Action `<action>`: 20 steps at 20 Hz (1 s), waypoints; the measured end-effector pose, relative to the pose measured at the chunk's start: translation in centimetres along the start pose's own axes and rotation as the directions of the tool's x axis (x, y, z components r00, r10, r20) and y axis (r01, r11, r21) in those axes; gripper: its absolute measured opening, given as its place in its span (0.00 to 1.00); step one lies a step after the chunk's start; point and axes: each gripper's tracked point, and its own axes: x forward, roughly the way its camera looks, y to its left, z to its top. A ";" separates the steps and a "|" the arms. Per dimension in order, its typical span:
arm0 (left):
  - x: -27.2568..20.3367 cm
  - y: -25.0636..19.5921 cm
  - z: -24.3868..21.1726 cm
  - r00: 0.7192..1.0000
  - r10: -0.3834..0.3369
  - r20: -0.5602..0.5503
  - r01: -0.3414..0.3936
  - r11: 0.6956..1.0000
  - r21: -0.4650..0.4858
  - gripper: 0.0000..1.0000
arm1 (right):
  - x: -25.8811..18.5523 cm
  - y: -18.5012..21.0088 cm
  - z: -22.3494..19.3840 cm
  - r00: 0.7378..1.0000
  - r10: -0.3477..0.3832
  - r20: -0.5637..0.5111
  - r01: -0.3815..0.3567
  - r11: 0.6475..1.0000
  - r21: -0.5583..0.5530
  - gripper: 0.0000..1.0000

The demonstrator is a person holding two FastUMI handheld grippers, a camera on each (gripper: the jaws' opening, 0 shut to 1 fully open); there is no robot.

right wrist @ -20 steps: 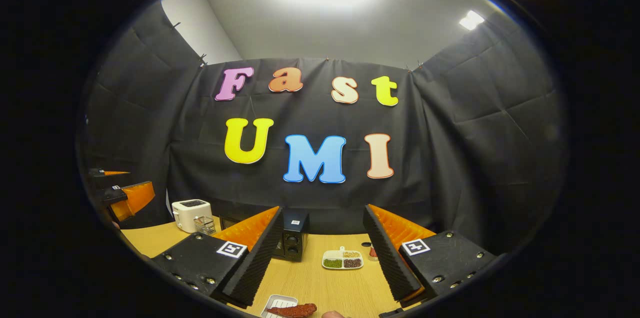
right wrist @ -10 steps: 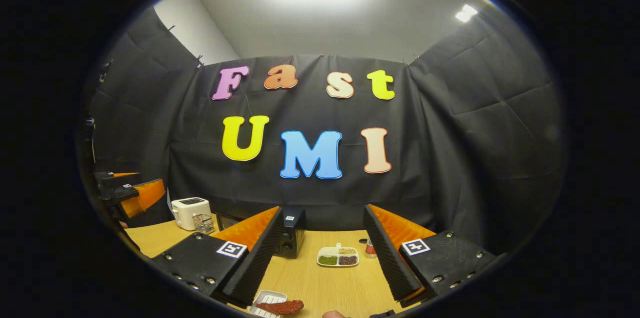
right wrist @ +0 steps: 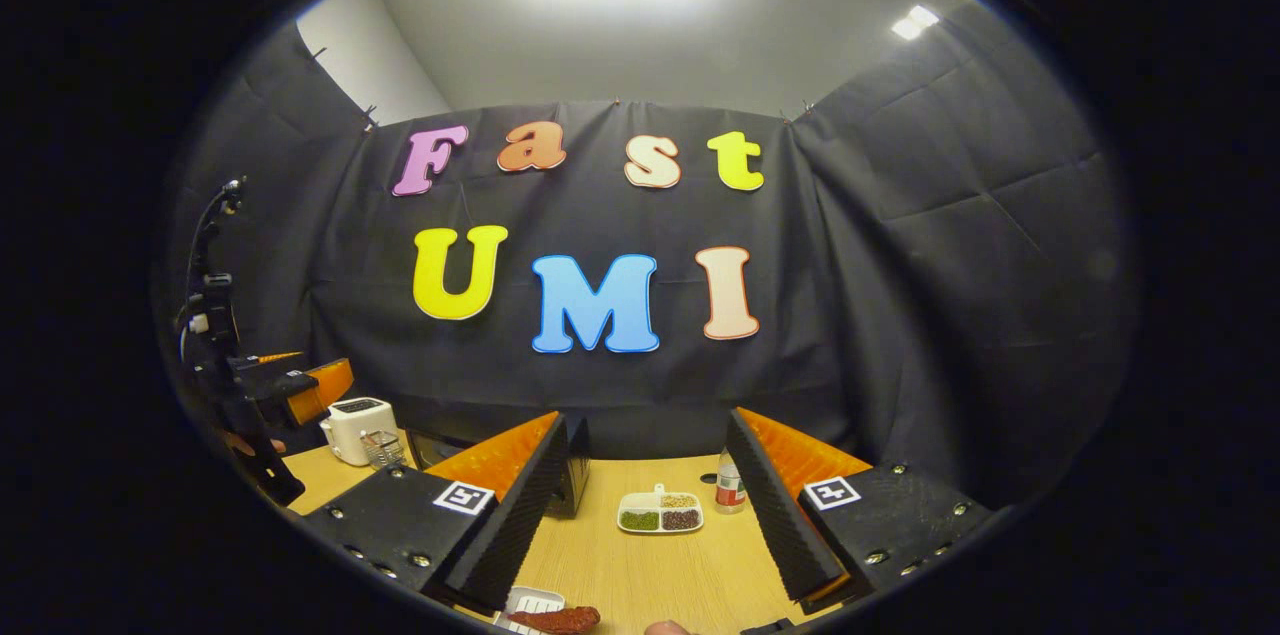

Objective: Open the electric oven with the left hand, put the food in, and close the electric oven.

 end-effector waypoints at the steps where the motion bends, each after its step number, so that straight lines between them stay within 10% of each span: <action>1: 1.5 0.3 -0.5 1.000 -0.007 -0.004 0.008 1.000 0.007 0.96 | 0.5 0.0 -0.1 1.000 -0.017 0.002 0.017 1.000 -0.010 0.97; 20: 19.8 -4.1 -19.1 0.946 -0.209 -0.247 0.212 0.977 -0.016 0.93 | 2.8 -0.2 -1.8 0.956 -0.287 -0.060 0.278 0.953 -0.123 0.97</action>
